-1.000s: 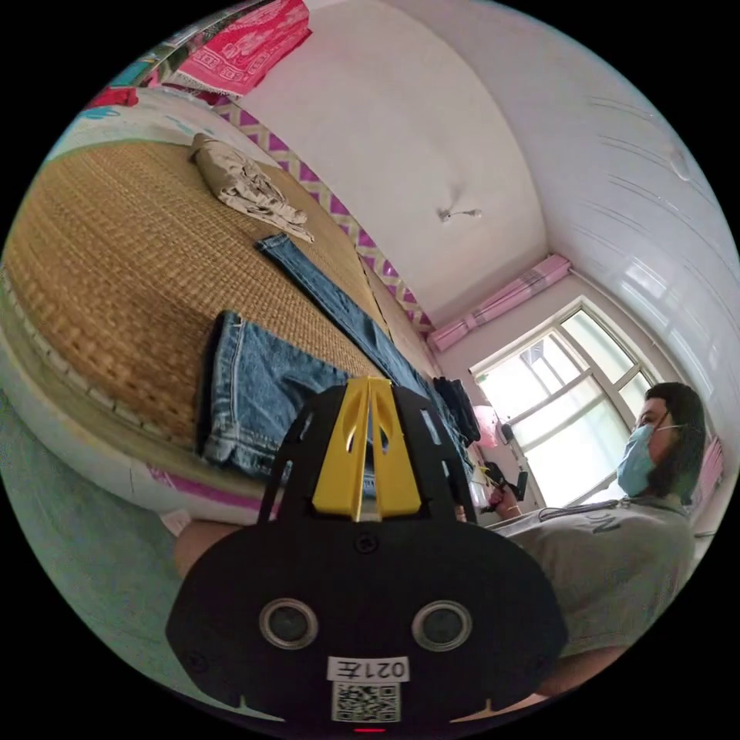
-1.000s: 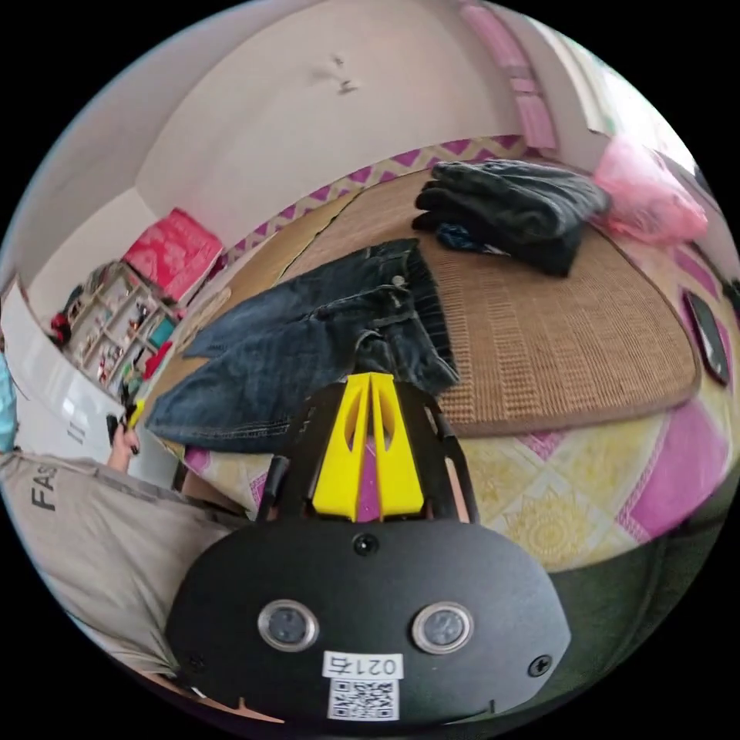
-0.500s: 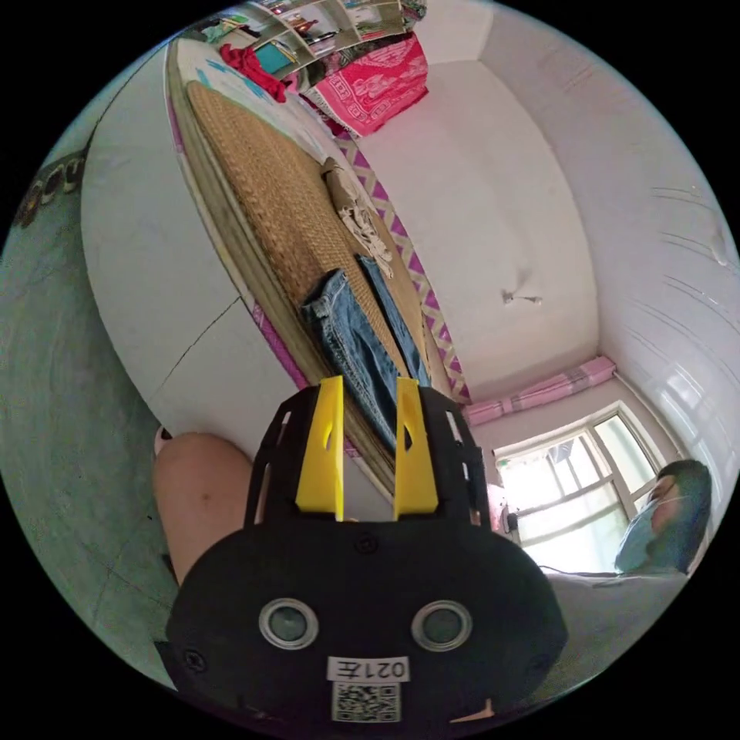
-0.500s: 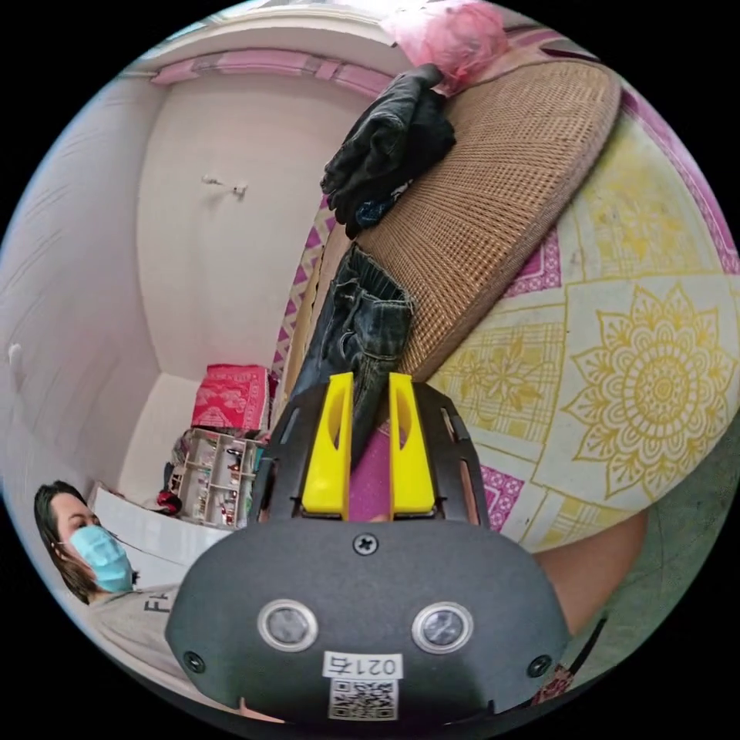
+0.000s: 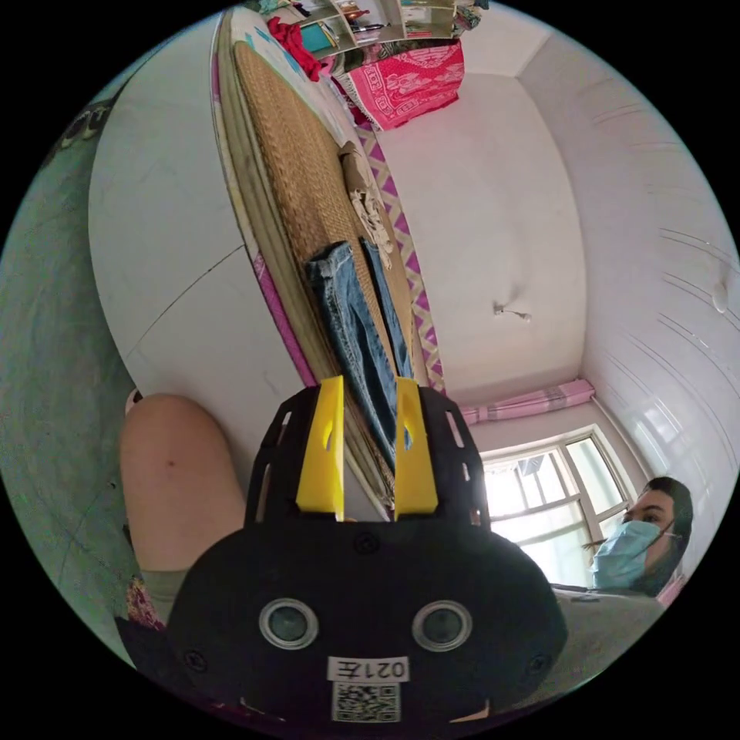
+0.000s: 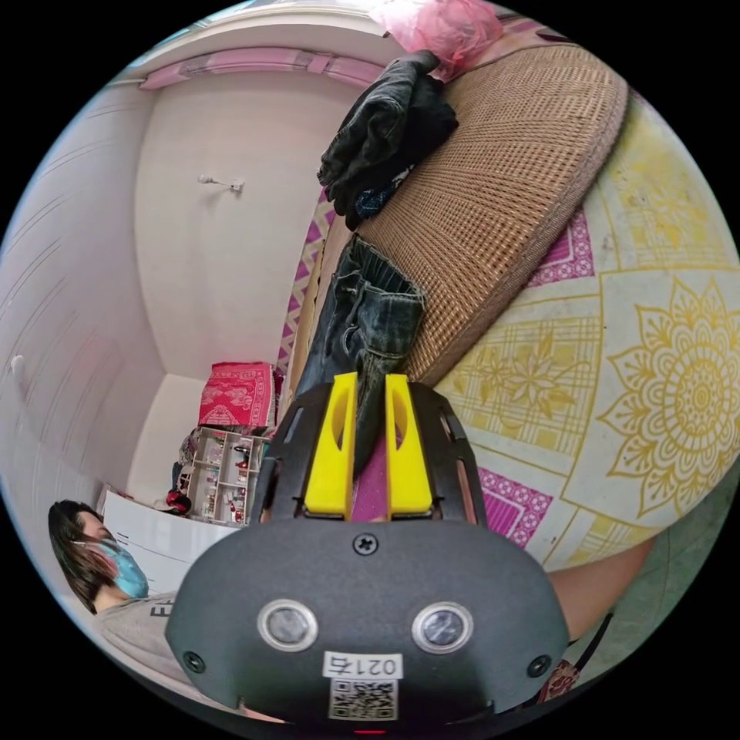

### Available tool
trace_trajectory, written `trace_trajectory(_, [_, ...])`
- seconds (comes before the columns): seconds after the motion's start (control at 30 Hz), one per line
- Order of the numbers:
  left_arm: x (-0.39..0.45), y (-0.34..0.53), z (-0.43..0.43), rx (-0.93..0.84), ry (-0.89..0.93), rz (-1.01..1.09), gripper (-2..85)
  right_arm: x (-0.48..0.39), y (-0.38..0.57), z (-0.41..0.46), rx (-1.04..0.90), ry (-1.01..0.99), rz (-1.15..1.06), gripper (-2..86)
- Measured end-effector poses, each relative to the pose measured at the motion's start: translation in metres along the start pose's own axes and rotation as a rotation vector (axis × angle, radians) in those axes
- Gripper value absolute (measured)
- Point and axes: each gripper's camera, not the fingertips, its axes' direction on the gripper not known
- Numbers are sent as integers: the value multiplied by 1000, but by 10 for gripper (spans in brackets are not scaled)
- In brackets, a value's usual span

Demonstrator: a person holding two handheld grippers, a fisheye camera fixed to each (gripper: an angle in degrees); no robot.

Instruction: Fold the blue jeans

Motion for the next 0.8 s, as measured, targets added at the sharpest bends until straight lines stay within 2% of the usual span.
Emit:
trace_trajectory(0.13, [4,-8,26,-59,-67,-4,108,8,4,3,3,-12,3,62])
trace_trajectory(0.3, [4,-6,39,-71,-72,-8,98,20,10,7,7,-35,8,60])
trace_trajectory(0.43, [-1,1,36,-24,-26,-16,59,26,11,13,8,-35,11,58])
trace_trajectory(0.67, [-22,-7,77,-100,-26,-29,65,35,9,27,2,-21,18,57])
trace_trajectory(0.8, [-27,-7,97,-101,-43,-11,32,34,6,36,-11,-4,14,60])
